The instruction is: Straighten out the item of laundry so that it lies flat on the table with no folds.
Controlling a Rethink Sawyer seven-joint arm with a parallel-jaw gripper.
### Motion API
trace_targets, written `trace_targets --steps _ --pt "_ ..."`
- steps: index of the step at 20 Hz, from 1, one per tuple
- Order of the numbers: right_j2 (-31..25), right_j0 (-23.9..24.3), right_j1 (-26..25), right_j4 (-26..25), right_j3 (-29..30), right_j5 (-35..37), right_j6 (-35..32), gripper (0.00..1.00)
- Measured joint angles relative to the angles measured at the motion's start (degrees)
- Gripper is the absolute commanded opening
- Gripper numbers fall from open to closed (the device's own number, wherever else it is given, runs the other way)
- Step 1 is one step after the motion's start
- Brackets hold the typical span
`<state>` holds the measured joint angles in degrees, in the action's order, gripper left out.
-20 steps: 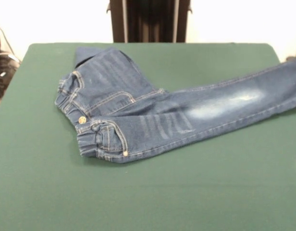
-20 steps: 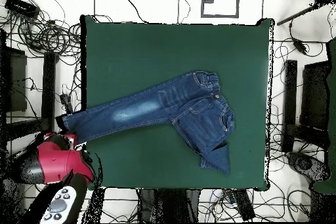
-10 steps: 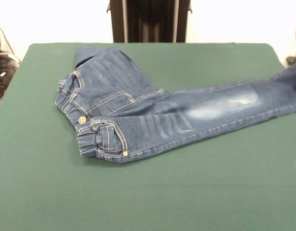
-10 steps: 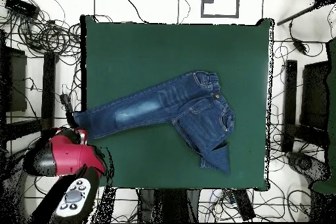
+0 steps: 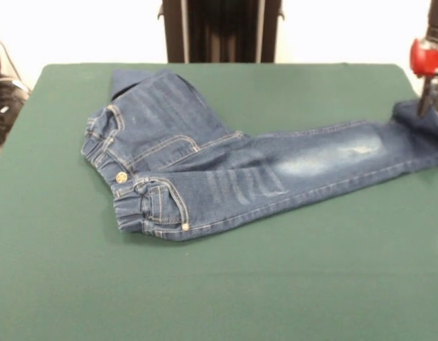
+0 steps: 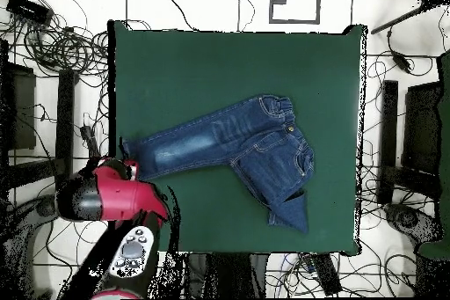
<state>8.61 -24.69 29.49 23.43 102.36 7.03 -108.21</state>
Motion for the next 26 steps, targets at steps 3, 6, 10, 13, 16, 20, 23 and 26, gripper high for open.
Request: trace_targets --steps 3,6,10,13,16,20,23,26 --pt "-0.08 3.42 1.68 -2.85 1.19 0.0 0.0 0.0" --pt "-0.09 5.03 2.46 -4.12 1.84 0.0 0.0 0.0" --pt "-0.37 8.41 3.96 -7.03 3.65 -0.06 0.0 1.0" --pt "-0.5 8.85 4.22 -7.63 4.02 -0.11 0.0 1.0" --pt "-0.56 9.14 4.69 -8.31 4.62 -0.11 0.0 1.0" --pt "-0.89 9.09 4.81 -8.36 5.19 -0.11 0.0 1.0" --pt "-1.14 9.04 4.8 -8.36 5.41 -0.11 0.0 0.0" --pt "-1.14 8.7 4.8 -8.34 5.45 -0.11 0.0 0.0"
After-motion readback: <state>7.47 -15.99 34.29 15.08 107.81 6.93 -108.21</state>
